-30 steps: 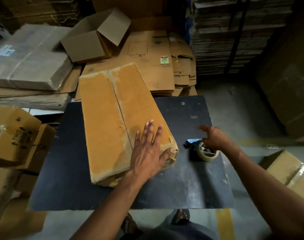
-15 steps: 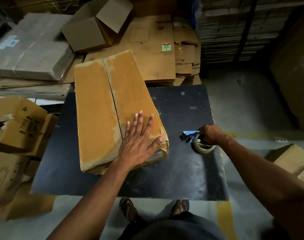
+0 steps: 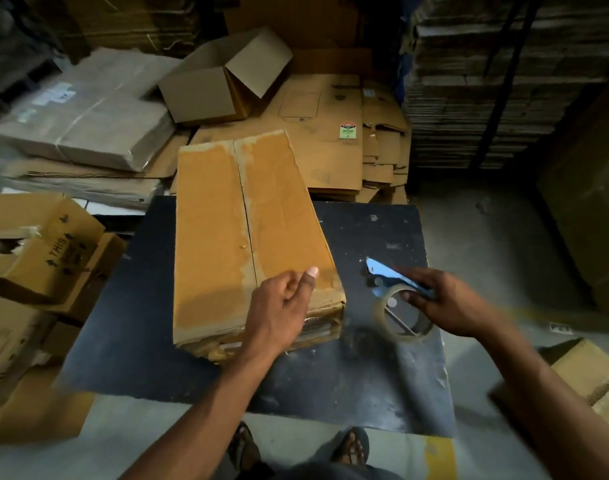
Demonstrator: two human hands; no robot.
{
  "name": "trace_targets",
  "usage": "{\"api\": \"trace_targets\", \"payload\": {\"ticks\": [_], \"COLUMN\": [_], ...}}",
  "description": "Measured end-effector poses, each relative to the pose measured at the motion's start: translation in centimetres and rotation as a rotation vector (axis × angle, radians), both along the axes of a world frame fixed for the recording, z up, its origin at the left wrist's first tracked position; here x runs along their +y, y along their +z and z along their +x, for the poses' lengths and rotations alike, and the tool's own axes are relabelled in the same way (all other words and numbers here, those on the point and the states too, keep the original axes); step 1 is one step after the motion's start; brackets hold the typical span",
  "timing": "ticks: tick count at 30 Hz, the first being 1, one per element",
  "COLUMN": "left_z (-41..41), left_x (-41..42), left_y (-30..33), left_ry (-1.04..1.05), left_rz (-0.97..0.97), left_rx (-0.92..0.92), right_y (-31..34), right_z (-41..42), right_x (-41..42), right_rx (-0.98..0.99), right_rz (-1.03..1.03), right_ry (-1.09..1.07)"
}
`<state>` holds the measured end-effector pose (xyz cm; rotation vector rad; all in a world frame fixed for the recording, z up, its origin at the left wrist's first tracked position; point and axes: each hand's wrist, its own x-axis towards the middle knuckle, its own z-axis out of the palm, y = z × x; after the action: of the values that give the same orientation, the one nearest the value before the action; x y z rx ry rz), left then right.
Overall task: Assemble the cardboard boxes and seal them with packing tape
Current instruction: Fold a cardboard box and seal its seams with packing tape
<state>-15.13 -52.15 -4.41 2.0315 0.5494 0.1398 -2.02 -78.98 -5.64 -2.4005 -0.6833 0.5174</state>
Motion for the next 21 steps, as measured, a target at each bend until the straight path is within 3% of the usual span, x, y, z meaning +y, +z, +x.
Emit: {"api": "trace_targets", "payload": {"ticks": [4,7,13,17,21], "left_z": [-1.6,-2.2,-5.7,-8.6,-10.7], "left_x": [-0.7,0.1,4.5,7.8,11.2], "left_y": [1.4,2.5,4.8,4.7,4.3], "left_ry": [0.054,0.1,0.147,0.229,0.366], "left_rz": [-0.727,-1.037,-1.089,-1.129,-1.244], "left_rx": [0.285,0.281,0.148,0.113,0.066], "right_y": [5.1,7.5,7.8,7.6,8.7], "right_z": [-1.7,-3.6,-7.6,-8.7,-9.0], "right_x": [2.6,5.8,12.4,15.9,19.6], "right_rx": [-0.036,-0.206,-0.555,-0.557,-0.393], "right_rz": [0.071,-0.066,-0.298,-0.296,-0.134], "right_ry": [0.059,0.232,0.428,0.533,0.631]}}
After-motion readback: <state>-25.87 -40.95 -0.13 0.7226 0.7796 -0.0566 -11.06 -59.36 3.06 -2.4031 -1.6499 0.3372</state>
